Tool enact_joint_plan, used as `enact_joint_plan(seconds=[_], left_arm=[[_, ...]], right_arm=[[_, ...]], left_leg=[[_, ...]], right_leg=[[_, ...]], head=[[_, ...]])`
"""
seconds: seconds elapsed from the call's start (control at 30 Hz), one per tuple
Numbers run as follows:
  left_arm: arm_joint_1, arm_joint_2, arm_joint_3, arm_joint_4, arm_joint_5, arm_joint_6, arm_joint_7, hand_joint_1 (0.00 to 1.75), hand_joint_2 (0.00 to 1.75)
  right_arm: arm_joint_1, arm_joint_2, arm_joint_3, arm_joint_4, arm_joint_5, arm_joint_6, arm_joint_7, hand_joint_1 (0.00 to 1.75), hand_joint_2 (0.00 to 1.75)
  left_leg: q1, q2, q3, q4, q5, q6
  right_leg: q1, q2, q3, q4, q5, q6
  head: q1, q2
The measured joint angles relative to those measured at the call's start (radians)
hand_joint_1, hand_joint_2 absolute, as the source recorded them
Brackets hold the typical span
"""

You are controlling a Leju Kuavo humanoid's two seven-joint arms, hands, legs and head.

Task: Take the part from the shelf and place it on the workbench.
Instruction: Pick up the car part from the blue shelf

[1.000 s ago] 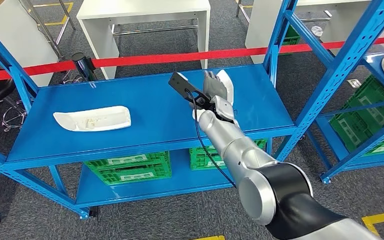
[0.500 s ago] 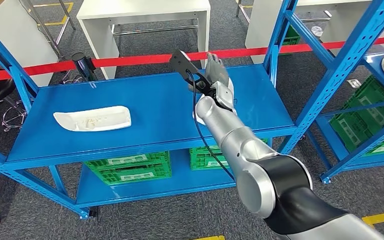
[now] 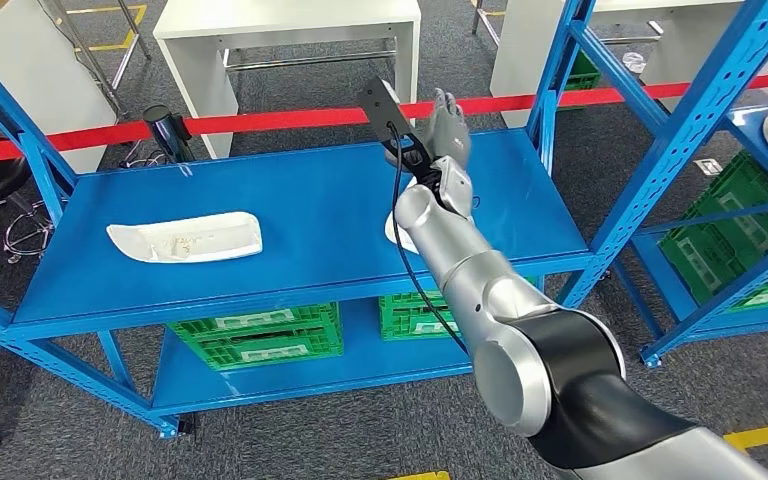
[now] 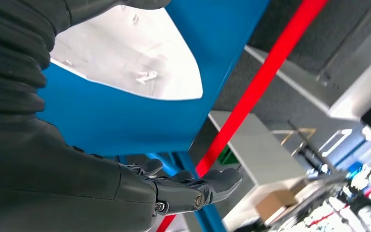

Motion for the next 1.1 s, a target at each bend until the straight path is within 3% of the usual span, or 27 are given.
enact_joint_plan(seconds=[0.2,0.67,1.1], left_arm=[[0.001,-0.001,0.012,0.000,0.008,0.000,0.001,0.00,0.00],[0.002,-0.003,0.043,0.000,0.018,0.000,0.004,0.00,0.00],[0.004,-0.002,0.053,0.000,0.010,0.000,0.004,0.00,0.00]], right_arm=[[0.053,0.000,0.009,-0.044,-0.042,-0.029,0.035,0.00,1.75],[0.208,0.014,0.081,-0.227,-0.164,0.058,0.117,0.00,1.75],[0.307,0.013,0.108,-0.371,-0.142,0.030,0.212,0.00,1.75]], left_leg=[[0.000,0.000,0.000,0.000,0.000,0.000],[0.000,0.000,0.000,0.000,0.000,0.000],[0.000,0.000,0.000,0.000,0.000,0.000]], right_leg=[[0.000,0.000,0.000,0.000,0.000,0.000],[0.000,0.000,0.000,0.000,0.000,0.000],[0.000,0.000,0.000,0.000,0.000,0.000]], head=[[0.000,0.000],[0.000,0.000],[0.000,0.000]])
